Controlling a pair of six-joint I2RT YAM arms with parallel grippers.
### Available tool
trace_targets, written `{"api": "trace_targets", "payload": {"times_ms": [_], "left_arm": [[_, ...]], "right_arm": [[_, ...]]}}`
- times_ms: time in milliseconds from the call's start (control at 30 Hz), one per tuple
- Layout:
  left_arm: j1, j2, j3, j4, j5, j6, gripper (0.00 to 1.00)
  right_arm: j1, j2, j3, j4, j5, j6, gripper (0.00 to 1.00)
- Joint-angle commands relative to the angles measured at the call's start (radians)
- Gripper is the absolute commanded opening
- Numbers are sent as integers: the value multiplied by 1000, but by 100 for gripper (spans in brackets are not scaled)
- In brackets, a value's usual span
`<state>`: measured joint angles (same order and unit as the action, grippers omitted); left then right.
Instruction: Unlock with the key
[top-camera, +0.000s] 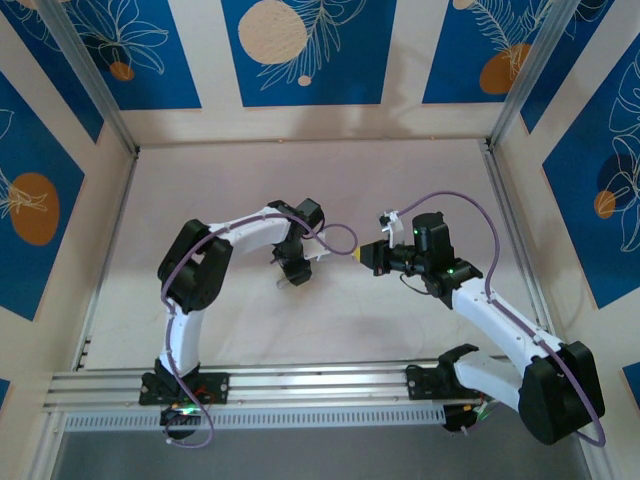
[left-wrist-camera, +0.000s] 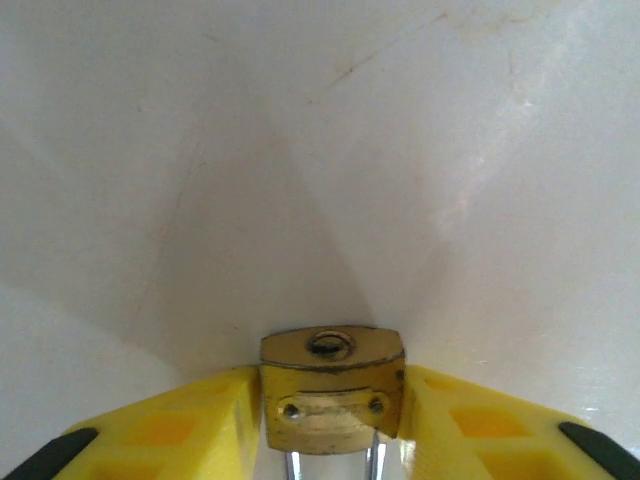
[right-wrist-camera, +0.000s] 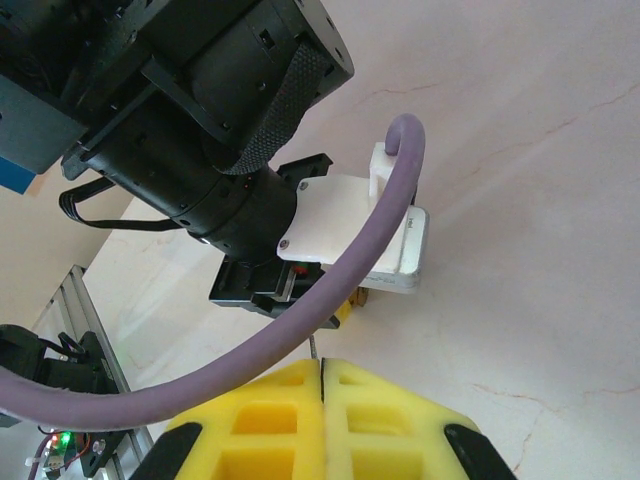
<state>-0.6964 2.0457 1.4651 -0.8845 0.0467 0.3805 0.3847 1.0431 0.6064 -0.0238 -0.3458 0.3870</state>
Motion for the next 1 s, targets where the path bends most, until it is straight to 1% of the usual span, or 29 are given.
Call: {"api": "trace_targets", "payload": {"times_ms": [0,267,533,667,900,967], "left_arm": [[-7,10,-46,19,-10,4,36],[-6,-155,-175,220,59,-5,31],[-5,-254,-240,328,86,-10,26],[-5,-310,-261,364,98,-7,26],[-12,-464,-350,492,144,-27,23],[-29,-506,-376,516,123,-24,22]], "right_arm": [[-3,-17,-4,-16,-1,-1,0],[-1,-12,3,-26,0,0,0],[7,-8,6,-34,8,-1,0],[8,-8,8,-37,13,-1,0],[9,-8,19,-44,5,5,0],[9,-1,28,-53,-3,8,0]]}}
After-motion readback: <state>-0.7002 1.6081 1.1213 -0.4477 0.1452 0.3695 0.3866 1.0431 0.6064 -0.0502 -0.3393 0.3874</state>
